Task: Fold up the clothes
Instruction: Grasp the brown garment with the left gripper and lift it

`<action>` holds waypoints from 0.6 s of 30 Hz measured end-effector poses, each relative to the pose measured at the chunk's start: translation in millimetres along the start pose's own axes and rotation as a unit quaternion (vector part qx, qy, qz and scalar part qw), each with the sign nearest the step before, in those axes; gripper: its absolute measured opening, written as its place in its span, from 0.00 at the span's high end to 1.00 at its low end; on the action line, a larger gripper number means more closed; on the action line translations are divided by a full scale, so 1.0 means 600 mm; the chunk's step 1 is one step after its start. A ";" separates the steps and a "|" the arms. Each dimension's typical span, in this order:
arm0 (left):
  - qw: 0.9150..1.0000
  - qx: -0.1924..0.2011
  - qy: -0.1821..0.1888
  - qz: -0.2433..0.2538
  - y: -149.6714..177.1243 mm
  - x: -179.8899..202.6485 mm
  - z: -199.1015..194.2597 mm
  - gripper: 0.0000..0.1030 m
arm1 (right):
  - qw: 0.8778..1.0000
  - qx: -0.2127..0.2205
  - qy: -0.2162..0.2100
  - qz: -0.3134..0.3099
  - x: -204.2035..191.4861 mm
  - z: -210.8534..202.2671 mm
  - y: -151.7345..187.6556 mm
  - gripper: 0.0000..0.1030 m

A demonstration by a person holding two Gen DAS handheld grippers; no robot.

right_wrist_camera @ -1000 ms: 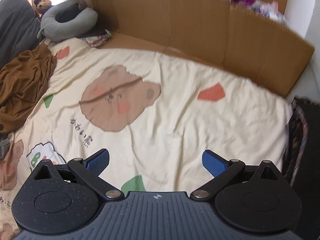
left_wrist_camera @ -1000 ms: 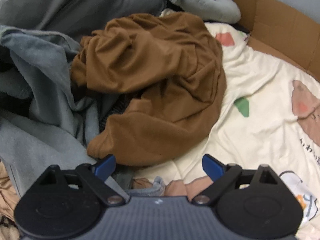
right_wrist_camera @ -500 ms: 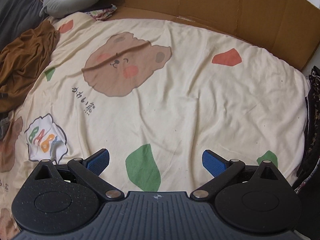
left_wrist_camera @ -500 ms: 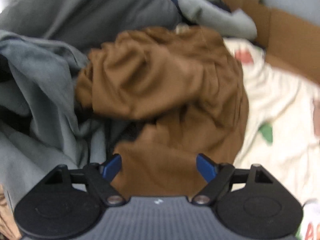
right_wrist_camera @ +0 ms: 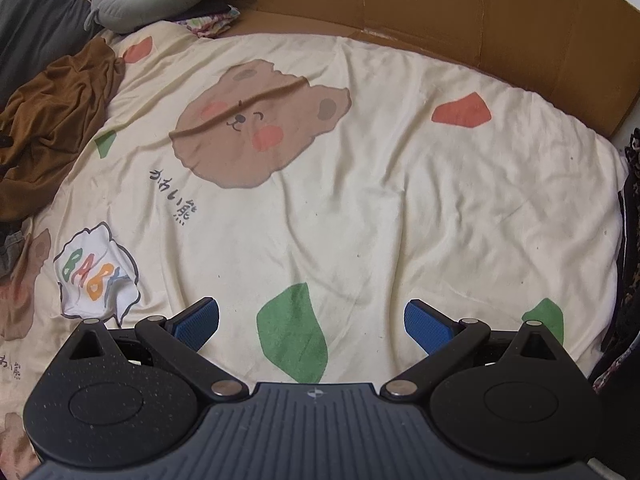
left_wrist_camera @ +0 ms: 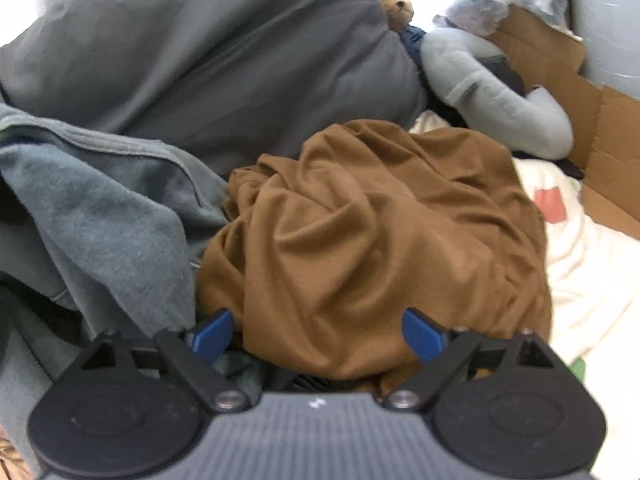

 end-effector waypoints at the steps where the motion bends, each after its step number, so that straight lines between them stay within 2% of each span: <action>1: 1.000 0.002 -0.009 -0.005 0.002 -0.004 0.006 0.16 | 1.000 0.004 -0.004 0.000 -0.001 -0.002 -0.001 0.02; 2: 1.000 0.006 -0.015 -0.007 0.003 -0.005 0.010 0.20 | 1.000 0.009 -0.008 0.000 -0.003 -0.005 -0.002 0.02; 4: 1.000 0.015 -0.017 -0.010 0.003 -0.004 0.013 0.48 | 1.000 0.011 -0.011 -0.002 -0.004 -0.007 -0.003 0.02; 5: 1.000 0.020 -0.016 -0.012 0.002 -0.003 0.012 0.56 | 1.000 0.011 -0.011 -0.003 -0.005 -0.008 -0.003 0.02; 6: 0.999 0.025 -0.016 -0.016 0.000 -0.003 0.010 0.75 | 1.000 0.013 -0.012 -0.003 -0.005 -0.008 -0.003 0.02; 7: 0.999 0.029 -0.014 -0.021 -0.003 -0.004 0.005 0.89 | 1.000 0.014 -0.013 -0.003 -0.005 -0.009 -0.003 0.02; 11: 0.998 0.053 0.002 -0.030 -0.017 0.006 -0.027 0.94 | 1.000 0.022 -0.013 -0.003 -0.005 -0.012 -0.006 0.02; 18: 0.994 0.087 0.064 -0.028 -0.037 0.058 -0.103 0.95 | 1.000 0.025 -0.018 0.000 -0.004 -0.014 -0.005 0.02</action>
Point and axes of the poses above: each gripper's, at about its wrist camera, not at the fingertips, and z roughly the way its jaws point, x to its right, y to its underside, the point moved 9 cm from there along z, roughly the way its jaws point, and after that the axes turned 2 degrees about y, right-handed, at the moved point
